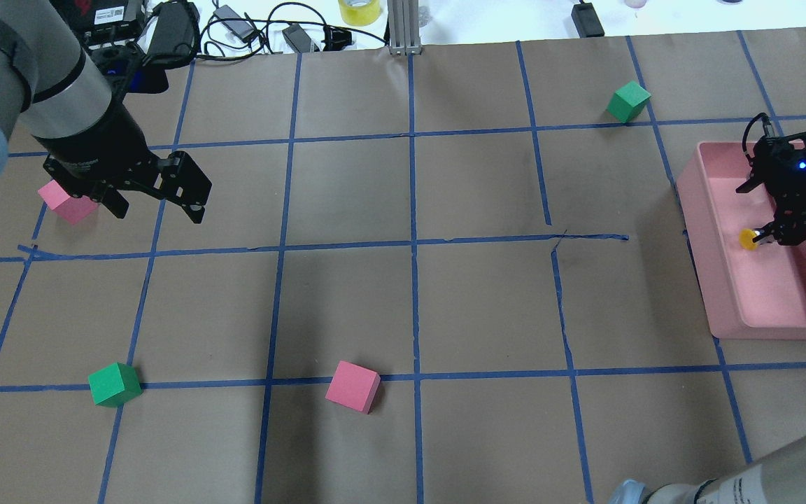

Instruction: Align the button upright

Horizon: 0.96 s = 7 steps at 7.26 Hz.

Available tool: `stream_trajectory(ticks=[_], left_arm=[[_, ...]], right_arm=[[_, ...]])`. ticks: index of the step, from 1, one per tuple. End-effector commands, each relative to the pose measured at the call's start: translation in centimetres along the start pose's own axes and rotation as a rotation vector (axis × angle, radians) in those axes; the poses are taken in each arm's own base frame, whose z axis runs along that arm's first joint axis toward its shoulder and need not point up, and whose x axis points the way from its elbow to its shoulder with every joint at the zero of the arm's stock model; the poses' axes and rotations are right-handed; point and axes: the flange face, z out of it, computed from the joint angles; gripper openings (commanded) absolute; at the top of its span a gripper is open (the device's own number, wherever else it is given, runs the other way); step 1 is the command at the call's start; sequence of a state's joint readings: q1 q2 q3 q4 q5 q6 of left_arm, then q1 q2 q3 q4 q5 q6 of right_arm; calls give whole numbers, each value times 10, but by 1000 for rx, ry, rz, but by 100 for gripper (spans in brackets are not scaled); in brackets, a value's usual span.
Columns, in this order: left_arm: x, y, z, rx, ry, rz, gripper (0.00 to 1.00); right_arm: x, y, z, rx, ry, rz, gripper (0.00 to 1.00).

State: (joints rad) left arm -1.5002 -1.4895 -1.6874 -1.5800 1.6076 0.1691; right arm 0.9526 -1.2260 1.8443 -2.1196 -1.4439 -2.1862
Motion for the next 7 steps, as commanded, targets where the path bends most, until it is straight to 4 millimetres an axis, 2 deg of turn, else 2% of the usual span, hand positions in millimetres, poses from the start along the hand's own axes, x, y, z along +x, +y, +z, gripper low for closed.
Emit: stream_trajectory(ticks=[1,7], left_arm=[[0,0,0,0,0,1,100],[0,0,1,-3,-1,1,100]], right_arm=[[-12,-2,12,-9,-43,13,100],[-15,-1,30,2,-72,11,100]])
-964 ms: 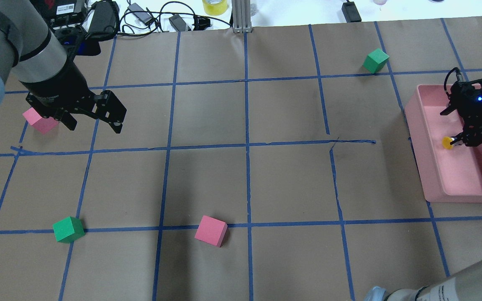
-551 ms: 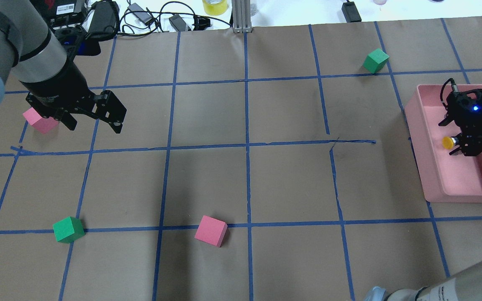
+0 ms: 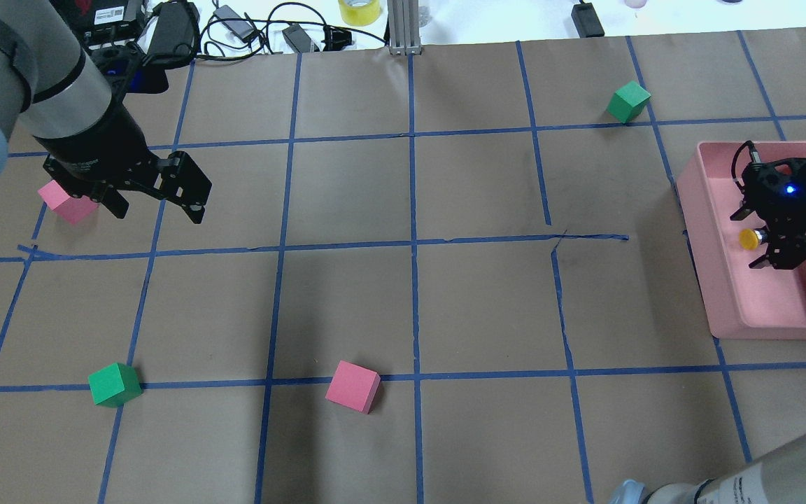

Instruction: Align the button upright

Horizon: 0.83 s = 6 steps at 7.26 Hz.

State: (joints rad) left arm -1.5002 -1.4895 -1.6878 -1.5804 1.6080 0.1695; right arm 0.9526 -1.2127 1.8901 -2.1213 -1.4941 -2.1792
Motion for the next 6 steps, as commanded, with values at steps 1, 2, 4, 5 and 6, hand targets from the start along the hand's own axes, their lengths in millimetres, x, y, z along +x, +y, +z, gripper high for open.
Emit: stream_trajectory(ticks=[1,2,4,5,6], left_arm=[[-1,0,1,-3,-2,7,100],[-1,0,1,-3,-4,16,100],[-1,0,1,-5,-3,16,100],[-1,1,1,-5,-3,16,100],[-1,1,2,-8,-3,16,100]], right_arm=[[3,-5,6,60,26,-2,100],[-2,-8,14,72,15,1,100],[-9,-12,28,89,-7,4,89],[-10,-10,29,73,-18,4,61],[-9,-5,24,33,-30,1,16]])
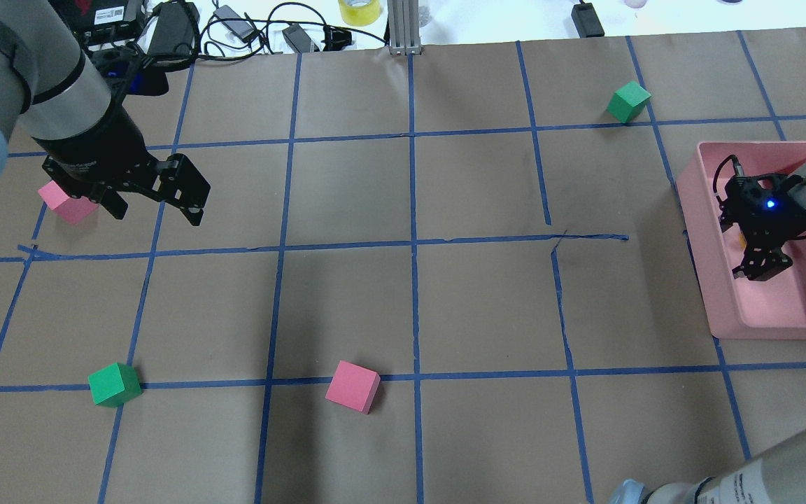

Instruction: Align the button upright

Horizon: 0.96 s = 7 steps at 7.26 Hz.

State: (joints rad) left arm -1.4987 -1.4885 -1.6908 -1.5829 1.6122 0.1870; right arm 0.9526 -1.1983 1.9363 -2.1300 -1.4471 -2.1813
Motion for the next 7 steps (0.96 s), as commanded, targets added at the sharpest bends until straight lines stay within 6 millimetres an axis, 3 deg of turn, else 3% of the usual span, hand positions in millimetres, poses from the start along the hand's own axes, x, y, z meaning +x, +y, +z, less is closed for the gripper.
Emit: stream_trajectory(ticks=[1,4,7], left_arm=[[0,0,1,-2,0,0,100],[0,0,1,-1,0,0,100],[0,0,1,0,2,3,100]], right_arm=[[-1,7,-6,-68,-28,-1,0],[-1,6,-18,-87,-10,23,0],[0,-2,-78,-176,17,86,0]])
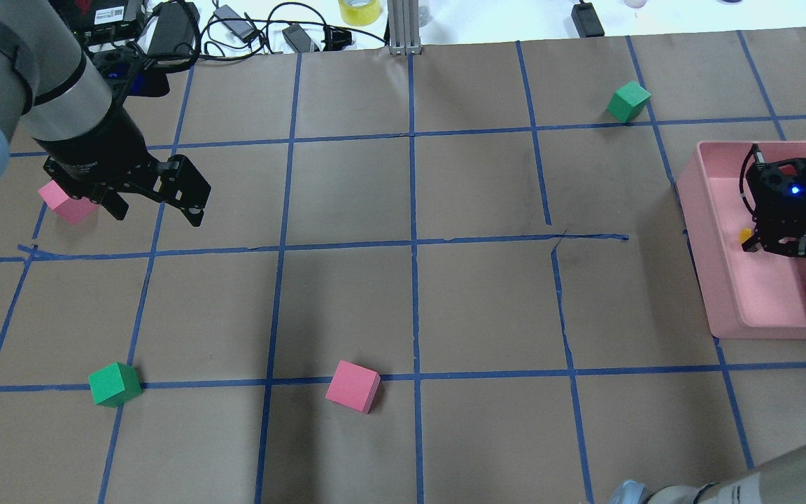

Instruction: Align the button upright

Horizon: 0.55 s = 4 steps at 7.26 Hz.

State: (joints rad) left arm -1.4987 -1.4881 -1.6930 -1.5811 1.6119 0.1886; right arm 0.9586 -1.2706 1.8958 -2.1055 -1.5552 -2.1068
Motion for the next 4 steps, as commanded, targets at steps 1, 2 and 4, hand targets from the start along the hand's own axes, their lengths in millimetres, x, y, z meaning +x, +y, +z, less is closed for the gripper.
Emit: stream_trajectory(ticks=[1,2,4], left_arm=[[0,-1,0,1,1,2,100],[-1,-3,0,10,-1,-2,100],[-2,-5,-1,16,-2,-4,100]], right_arm=[[6,3,-45,-25,-10,37,0],[9,2,-69,-32,21,48,0],[9,-9,-79,-34,23,54,0]])
